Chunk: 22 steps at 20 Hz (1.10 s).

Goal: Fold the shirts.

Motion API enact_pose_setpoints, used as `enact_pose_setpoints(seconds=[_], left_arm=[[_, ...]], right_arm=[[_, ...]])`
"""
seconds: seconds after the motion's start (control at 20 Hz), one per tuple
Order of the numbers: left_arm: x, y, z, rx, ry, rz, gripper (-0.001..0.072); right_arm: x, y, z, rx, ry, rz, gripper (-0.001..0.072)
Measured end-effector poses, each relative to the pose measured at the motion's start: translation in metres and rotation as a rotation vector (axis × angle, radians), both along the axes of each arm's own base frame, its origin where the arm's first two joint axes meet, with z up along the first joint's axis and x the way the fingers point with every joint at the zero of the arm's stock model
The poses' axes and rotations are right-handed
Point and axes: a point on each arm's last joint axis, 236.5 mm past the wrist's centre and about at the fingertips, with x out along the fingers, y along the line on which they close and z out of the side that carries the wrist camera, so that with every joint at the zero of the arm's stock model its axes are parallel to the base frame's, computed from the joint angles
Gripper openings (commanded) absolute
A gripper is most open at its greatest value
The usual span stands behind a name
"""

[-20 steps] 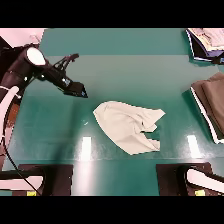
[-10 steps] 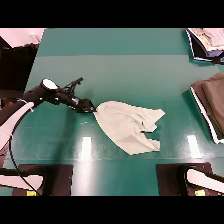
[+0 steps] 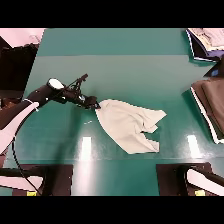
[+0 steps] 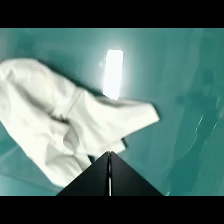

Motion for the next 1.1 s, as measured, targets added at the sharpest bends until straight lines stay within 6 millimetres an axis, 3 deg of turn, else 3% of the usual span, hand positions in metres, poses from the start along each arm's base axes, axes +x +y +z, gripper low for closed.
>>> enact_pose_setpoints(seconds=[0.05, 0.1, 0.25, 0.4, 0.6, 0.75, 0.8, 0.85, 0.9, 0.95, 1.1], left_arm=[[0.002, 0.001, 0.010, 0.008, -0.031, -0.015, 0.0030], [0.005, 0.003, 0.021, 0.018, -0.068, -0.031, 0.0030], [0.009, 0.010, 0.050, 0.055, -0.169, -0.059, 0.0030], [0.007, 0.017, 0.062, 0.091, -0.215, -0.085, 0.0030], [0.005, 0.021, 0.066, 0.112, -0.226, -0.090, 0.0031], [0.005, 0.022, 0.066, 0.119, -0.224, -0.090, 0.0030], [0.004, 0.022, 0.066, 0.119, -0.223, -0.091, 0.0031], [0.004, 0.023, 0.066, 0.121, -0.220, -0.092, 0.0031], [0.003, 0.023, 0.066, 0.122, -0.218, -0.093, 0.0031], [0.002, 0.023, 0.066, 0.122, -0.212, -0.091, 0.0030], [0.000, 0.024, 0.071, 0.125, -0.207, -0.085, 0.0030]], right_arm=[[-0.008, 0.006, -0.017, 0.011, 0.035, 0.016, 0.0303], [-0.019, 0.013, -0.038, 0.023, 0.077, 0.031, 0.0487], [-0.059, 0.039, -0.110, 0.065, 0.224, 0.076, 0.0506], [-0.110, 0.081, -0.177, 0.145, 0.345, 0.159, 0.0506], [-0.155, 0.135, -0.230, 0.233, 0.380, 0.238, 0.0506], [-0.168, 0.161, -0.252, 0.227, 0.340, 0.291, 0.0500], [-0.170, 0.167, -0.256, 0.219, 0.322, 0.303, 0.0498], [-0.169, 0.171, -0.259, 0.212, 0.303, 0.307, 0.0421], [-0.168, 0.175, -0.262, 0.206, 0.283, 0.309, 0.0289], [-0.167, 0.178, -0.264, 0.202, 0.267, 0.309, 0.0019], [-0.160, 0.184, -0.260, 0.200, 0.219, 0.312, 0.0014]])
